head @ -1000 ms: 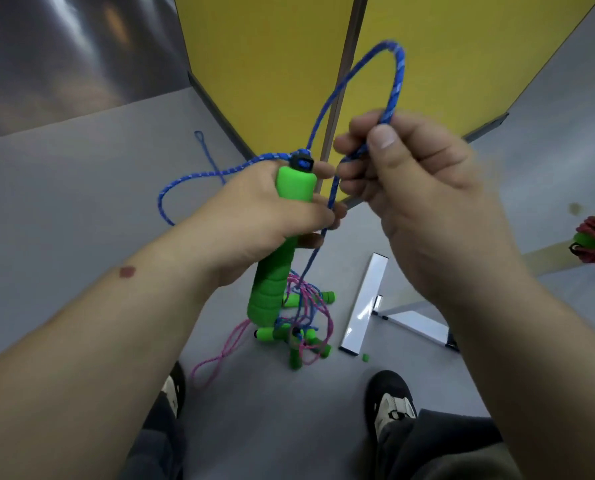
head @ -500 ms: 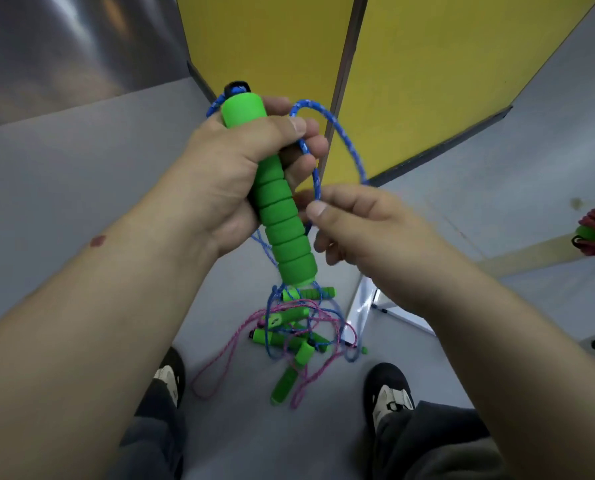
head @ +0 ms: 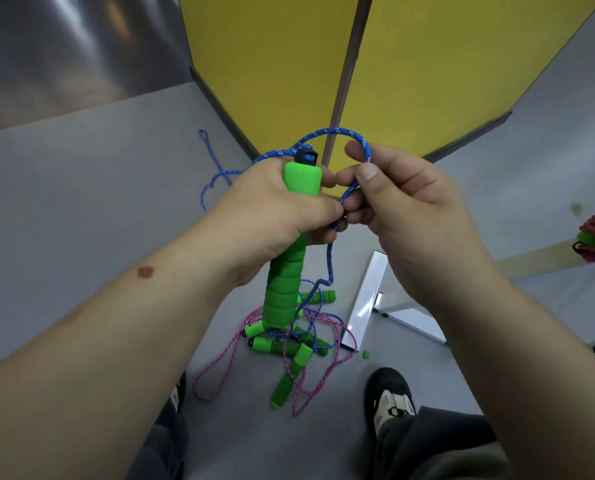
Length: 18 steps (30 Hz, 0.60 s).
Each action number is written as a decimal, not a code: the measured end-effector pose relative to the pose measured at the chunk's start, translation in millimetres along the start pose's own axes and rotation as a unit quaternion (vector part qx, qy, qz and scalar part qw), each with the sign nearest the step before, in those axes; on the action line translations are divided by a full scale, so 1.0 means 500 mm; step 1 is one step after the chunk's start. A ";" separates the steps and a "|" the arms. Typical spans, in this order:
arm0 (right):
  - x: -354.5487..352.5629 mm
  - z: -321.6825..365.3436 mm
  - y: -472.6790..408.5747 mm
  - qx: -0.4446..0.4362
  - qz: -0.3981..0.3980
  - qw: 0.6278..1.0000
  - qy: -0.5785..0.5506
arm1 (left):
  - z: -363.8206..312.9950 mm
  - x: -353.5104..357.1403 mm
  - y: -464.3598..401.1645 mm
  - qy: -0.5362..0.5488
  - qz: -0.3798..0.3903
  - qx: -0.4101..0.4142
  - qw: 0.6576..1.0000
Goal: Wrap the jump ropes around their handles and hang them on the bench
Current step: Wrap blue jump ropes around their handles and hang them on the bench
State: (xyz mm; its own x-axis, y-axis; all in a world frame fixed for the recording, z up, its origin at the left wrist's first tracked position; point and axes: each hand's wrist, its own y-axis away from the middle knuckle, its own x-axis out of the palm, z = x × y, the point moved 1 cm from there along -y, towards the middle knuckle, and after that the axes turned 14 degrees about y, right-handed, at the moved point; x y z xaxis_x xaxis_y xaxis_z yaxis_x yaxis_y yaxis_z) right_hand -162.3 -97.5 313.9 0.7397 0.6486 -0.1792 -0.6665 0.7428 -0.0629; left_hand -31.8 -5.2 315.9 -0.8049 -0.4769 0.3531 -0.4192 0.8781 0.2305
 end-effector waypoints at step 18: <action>-0.002 -0.006 0.011 0.035 0.028 0.999 0.026 | -0.007 -0.010 -0.006 0.084 -0.033 0.029 0.995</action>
State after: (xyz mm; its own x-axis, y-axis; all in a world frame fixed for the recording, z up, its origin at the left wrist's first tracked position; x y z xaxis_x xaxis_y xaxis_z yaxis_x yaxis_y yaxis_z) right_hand -167.0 -94.6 310.8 0.6945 0.6812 -0.2316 -0.6972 0.7166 0.0170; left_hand -25.2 -5.8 316.6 -0.6951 -0.5290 0.4867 -0.4964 0.8430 0.2073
